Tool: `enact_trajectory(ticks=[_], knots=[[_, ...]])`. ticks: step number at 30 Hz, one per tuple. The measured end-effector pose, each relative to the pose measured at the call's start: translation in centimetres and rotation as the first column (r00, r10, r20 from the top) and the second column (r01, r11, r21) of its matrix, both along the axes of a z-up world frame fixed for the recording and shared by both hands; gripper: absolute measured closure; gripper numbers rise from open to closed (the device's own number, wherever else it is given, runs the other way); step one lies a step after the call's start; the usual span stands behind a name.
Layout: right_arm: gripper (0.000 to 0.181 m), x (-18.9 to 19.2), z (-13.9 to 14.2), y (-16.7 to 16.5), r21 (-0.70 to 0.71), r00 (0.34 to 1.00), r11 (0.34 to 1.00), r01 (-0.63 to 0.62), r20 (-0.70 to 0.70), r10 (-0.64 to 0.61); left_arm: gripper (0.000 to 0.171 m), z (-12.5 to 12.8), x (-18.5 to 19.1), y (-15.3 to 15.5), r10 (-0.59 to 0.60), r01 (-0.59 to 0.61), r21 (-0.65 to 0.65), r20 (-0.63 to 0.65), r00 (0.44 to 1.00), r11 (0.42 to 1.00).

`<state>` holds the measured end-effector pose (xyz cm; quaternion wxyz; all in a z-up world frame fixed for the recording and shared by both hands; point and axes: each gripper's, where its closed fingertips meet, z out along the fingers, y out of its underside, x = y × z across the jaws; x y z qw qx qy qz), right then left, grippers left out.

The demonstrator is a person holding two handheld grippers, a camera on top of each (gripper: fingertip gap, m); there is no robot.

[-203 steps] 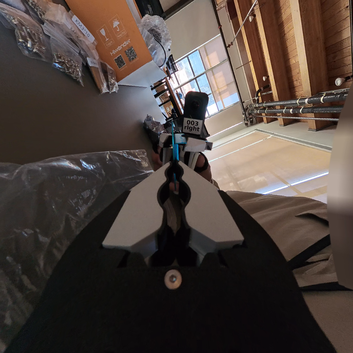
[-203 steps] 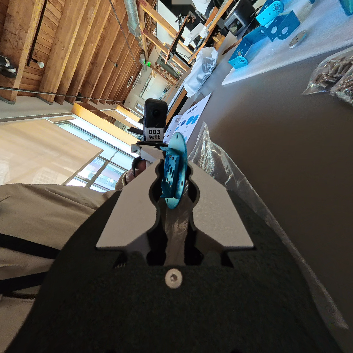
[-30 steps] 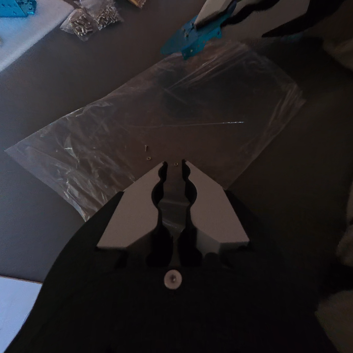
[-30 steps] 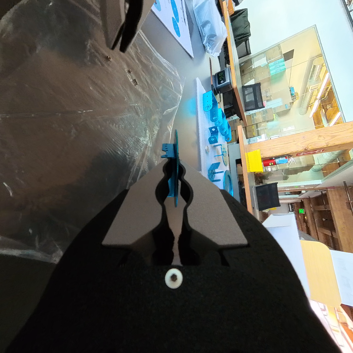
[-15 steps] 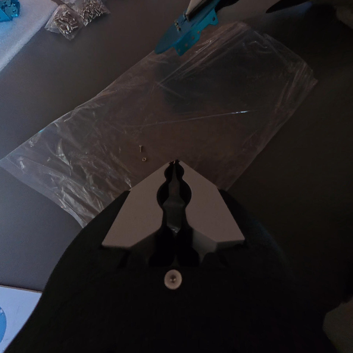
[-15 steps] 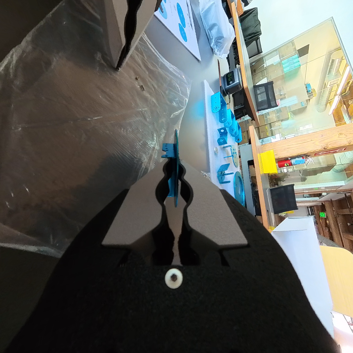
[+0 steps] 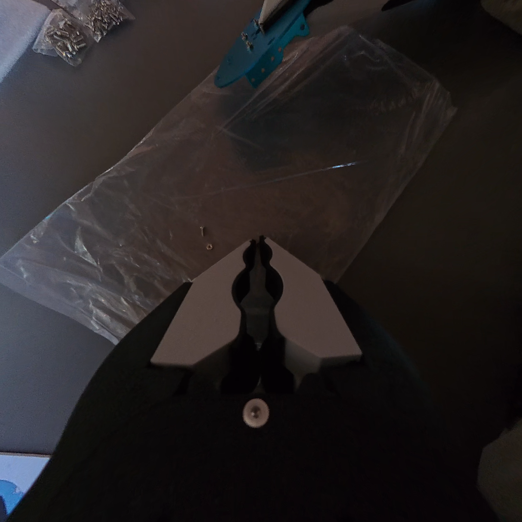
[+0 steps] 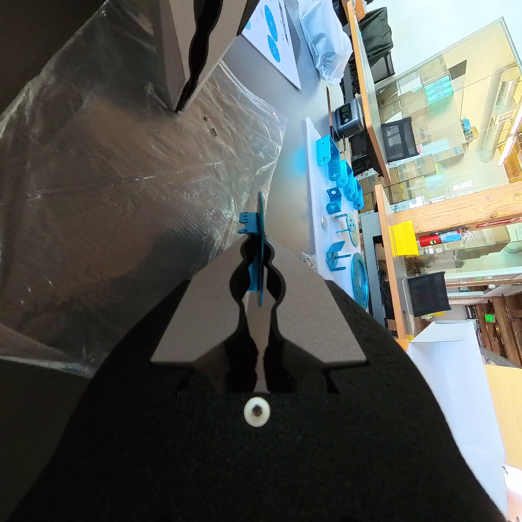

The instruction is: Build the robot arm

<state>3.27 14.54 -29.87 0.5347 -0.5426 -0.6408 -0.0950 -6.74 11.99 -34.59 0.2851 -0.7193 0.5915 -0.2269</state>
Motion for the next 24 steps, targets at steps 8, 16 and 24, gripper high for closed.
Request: enact_trajectory(ticks=[8,16,24], knots=[[0.178,0.0,0.0,0.0,-0.019,1.000,1.000,-0.001,-0.014,0.001,0.171,1.1,0.1,0.0,-0.053,0.053,0.084,0.002,0.999,0.995],[0.178,0.1,-0.5,0.1,-0.042,1.000,0.999,0.000,-0.010,-0.001,0.162,0.5,-1.5,-0.1,-0.095,0.098,0.051,-0.050,0.994,0.994],[0.179,-0.3,-0.8,-0.1,-0.055,1.000,0.998,-0.014,0.002,0.014,0.157,1.3,-1.3,-0.1,-0.295,0.313,0.052,-0.222,0.929,0.948]])
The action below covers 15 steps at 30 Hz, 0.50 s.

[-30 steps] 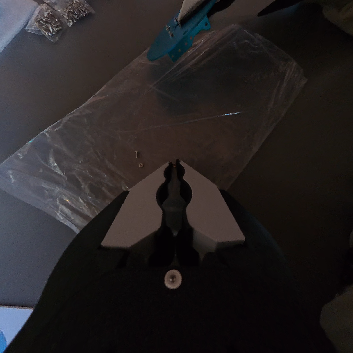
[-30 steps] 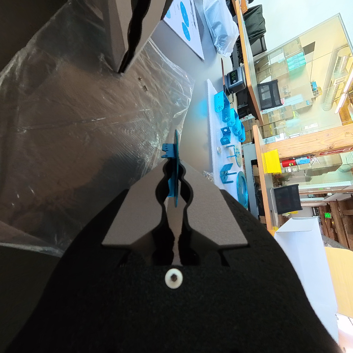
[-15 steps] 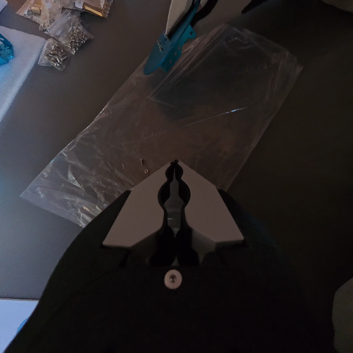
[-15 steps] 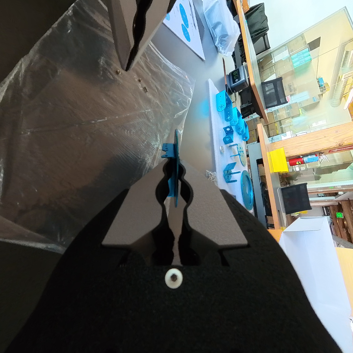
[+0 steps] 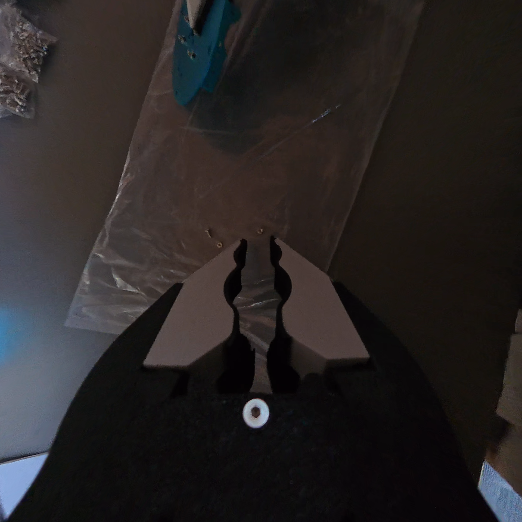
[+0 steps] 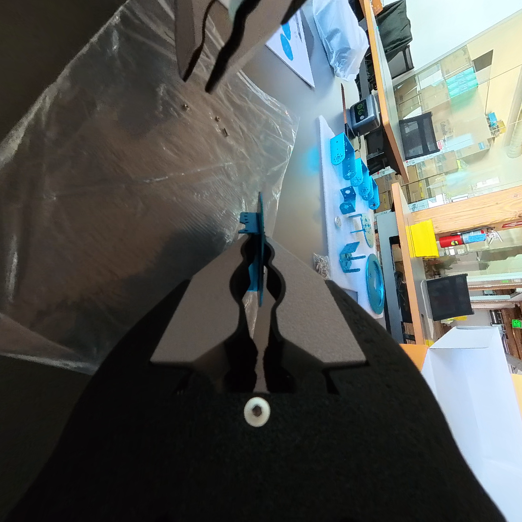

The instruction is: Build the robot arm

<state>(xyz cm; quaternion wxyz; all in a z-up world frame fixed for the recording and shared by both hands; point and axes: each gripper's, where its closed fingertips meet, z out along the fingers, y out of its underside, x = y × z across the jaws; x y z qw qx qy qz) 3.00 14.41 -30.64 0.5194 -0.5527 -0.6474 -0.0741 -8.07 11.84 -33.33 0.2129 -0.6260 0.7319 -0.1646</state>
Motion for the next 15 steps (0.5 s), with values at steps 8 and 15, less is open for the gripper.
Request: enact_trajectory(ticks=[8,15], knots=[[0.179,-0.1,0.9,-0.4,0.034,1.000,0.999,-0.007,0.004,0.007,0.157,-1.0,0.6,-0.3,-0.124,0.122,-0.025,-0.151,0.981,0.992],[0.179,-0.3,1.0,-0.6,0.039,1.000,0.999,-0.015,0.011,0.015,0.165,-1.5,0.8,-0.1,-0.110,0.101,-0.058,-0.172,0.979,0.993]])
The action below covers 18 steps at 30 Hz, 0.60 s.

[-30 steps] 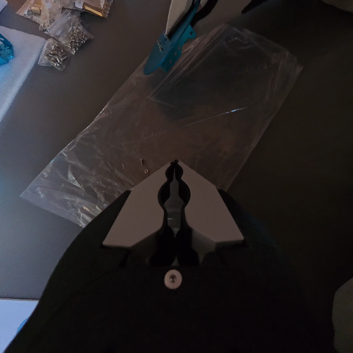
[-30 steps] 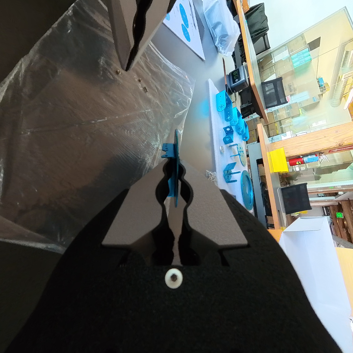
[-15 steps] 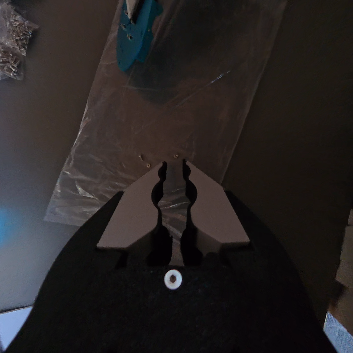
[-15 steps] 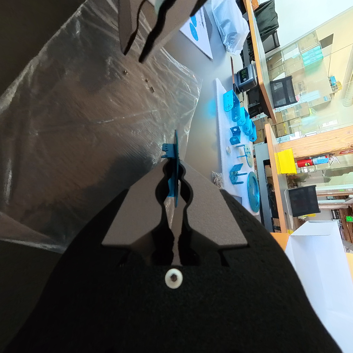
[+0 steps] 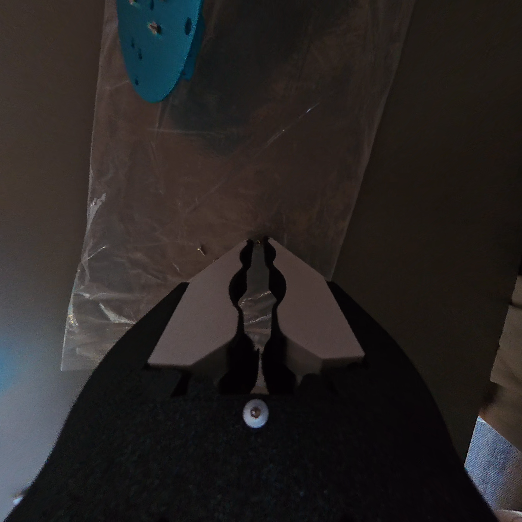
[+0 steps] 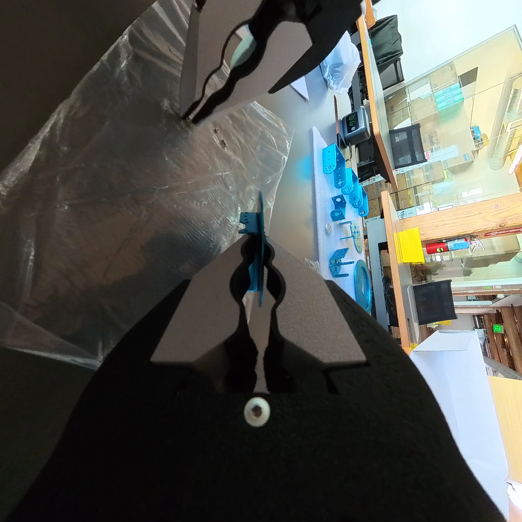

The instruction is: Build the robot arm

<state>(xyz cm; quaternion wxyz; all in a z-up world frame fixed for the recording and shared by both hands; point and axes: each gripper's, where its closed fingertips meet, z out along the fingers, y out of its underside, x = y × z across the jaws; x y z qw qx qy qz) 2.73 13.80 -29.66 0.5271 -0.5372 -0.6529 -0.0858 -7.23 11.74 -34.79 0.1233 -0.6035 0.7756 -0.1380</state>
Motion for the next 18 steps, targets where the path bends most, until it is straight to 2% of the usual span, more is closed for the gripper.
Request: enact_trajectory(ticks=[18], knots=[[0.178,-0.13,-0.02,-0.18,-0.002,1.000,1.000,-0.004,0.001,0.004,0.171,0.10,-0.32,0.13,0.017,-0.016,-0.050,0.020,1.000,0.999]])
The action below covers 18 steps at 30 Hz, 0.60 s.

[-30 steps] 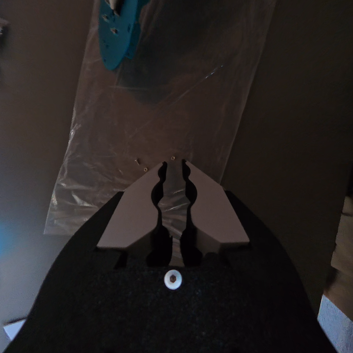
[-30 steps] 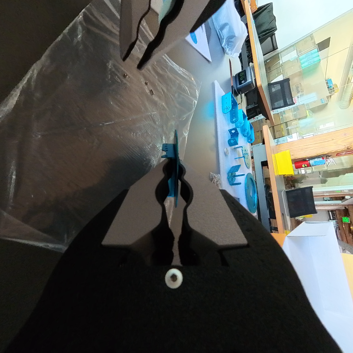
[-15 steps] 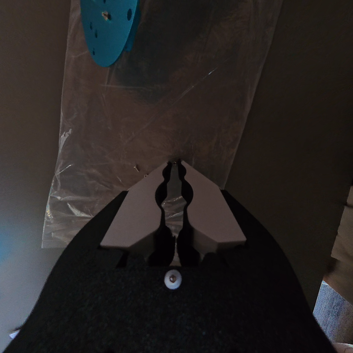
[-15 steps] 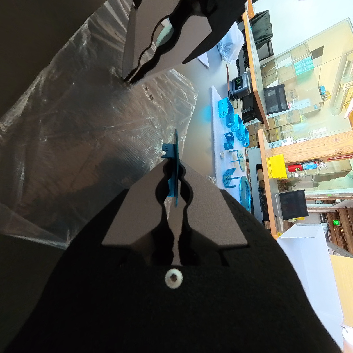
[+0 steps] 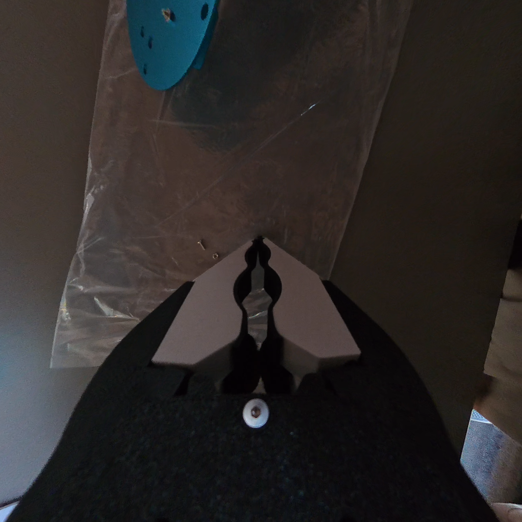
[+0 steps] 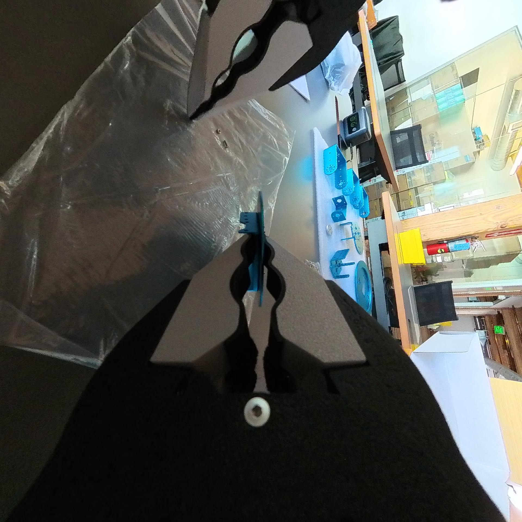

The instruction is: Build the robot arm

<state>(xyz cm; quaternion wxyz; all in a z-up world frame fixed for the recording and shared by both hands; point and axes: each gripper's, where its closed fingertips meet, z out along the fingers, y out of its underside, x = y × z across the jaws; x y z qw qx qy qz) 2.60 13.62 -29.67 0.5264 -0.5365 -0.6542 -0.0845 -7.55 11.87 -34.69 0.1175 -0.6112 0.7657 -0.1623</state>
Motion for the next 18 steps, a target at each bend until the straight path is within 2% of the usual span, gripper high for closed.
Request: enact_trajectory(ticks=[6,10,18], knots=[[0.179,0.01,-0.07,-0.04,-0.008,1.000,1.000,0.001,-0.001,-0.001,0.170,0.81,-0.02,0.12,-0.004,0.004,0.016,0.013,1.000,1.000],[0.179,0.00,-0.17,-0.07,-0.013,1.000,1.000,0.001,0.000,-0.001,0.163,0.14,-0.19,0.30,0.001,0.000,0.028,-0.018,1.000,1.000],[0.179,-0.12,-0.33,-0.22,-0.023,1.000,1.000,-0.004,0.002,0.004,0.171,-0.17,0.14,0.16,-0.046,0.047,0.023,-0.054,0.997,0.999]])
